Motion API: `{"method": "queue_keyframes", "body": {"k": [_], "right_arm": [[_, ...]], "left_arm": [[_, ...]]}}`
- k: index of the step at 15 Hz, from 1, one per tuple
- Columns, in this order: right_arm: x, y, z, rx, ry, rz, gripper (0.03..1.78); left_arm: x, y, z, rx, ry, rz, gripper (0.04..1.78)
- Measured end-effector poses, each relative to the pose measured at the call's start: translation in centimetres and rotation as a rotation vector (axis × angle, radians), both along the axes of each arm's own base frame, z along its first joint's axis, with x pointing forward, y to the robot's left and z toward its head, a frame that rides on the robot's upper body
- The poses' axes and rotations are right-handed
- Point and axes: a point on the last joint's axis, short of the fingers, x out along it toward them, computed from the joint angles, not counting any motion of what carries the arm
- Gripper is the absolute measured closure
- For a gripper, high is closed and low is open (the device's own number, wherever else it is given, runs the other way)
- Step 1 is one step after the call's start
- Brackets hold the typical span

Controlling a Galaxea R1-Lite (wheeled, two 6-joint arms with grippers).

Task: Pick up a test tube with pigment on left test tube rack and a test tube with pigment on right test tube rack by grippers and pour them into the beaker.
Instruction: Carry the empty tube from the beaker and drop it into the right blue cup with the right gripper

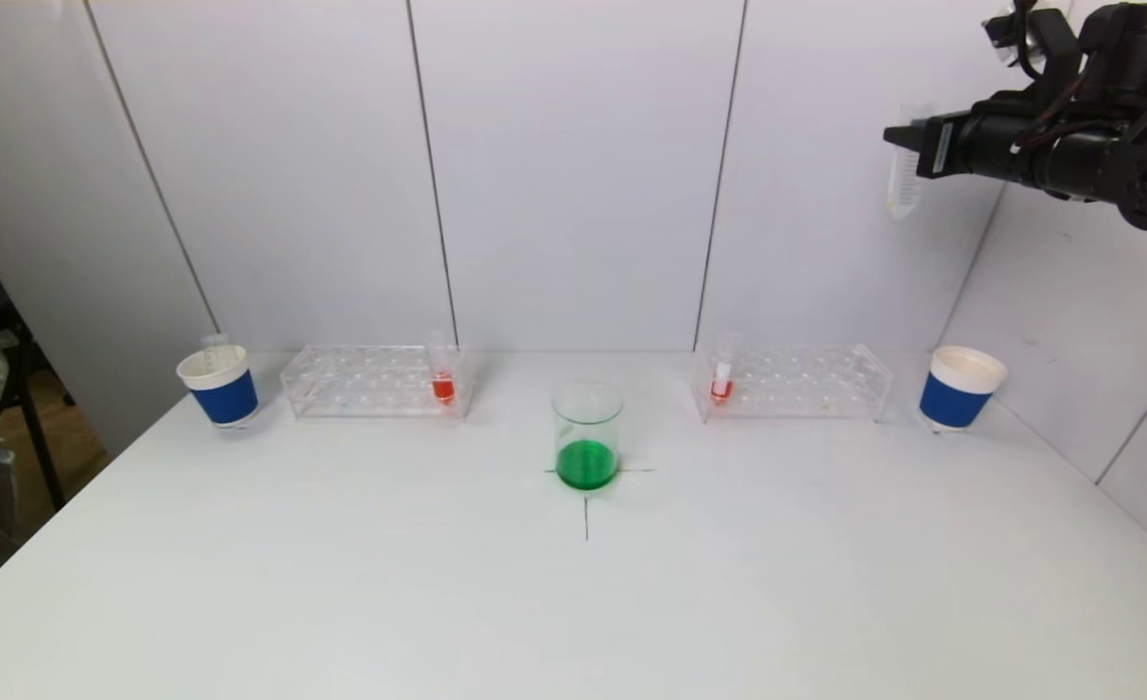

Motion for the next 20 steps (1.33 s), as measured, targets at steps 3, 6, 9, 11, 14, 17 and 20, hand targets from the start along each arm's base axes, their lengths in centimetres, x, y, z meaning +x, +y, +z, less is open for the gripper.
{"method": "queue_keyframes", "body": {"k": [3, 6, 9, 11, 14, 17, 20], "right_arm": [[-0.3, -2.1, -0.2, 0.045, 0.017, -0.061, 1.33], [-0.5, -5.2, -1.2, 0.082, 0.052, -0.137, 1.33], [-0.6, -7.3, -3.4, 0.097, 0.108, -0.187, 1.33], [-0.4, -8.4, -4.6, 0.106, 0.099, -0.210, 1.33], [0.1, -9.4, -6.9, 0.152, 0.098, -0.232, 1.33], [0.6, -10.7, -9.0, 0.161, 0.119, -0.257, 1.33], [1.1, -11.9, -11.1, 0.170, 0.158, -0.280, 1.33]], "left_arm": [[0.0, 0.0, 0.0, 0.000, 0.000, 0.000, 0.06], [0.0, 0.0, 0.0, 0.000, 0.000, 0.000, 0.06], [0.0, 0.0, 0.0, 0.000, 0.000, 0.000, 0.06], [0.0, 0.0, 0.0, -0.001, 0.000, 0.000, 0.06], [0.0, 0.0, 0.0, 0.000, 0.000, 0.000, 0.06], [0.0, 0.0, 0.0, 0.000, 0.000, 0.000, 0.06], [0.0, 0.0, 0.0, -0.001, 0.000, 0.000, 0.06]]}}
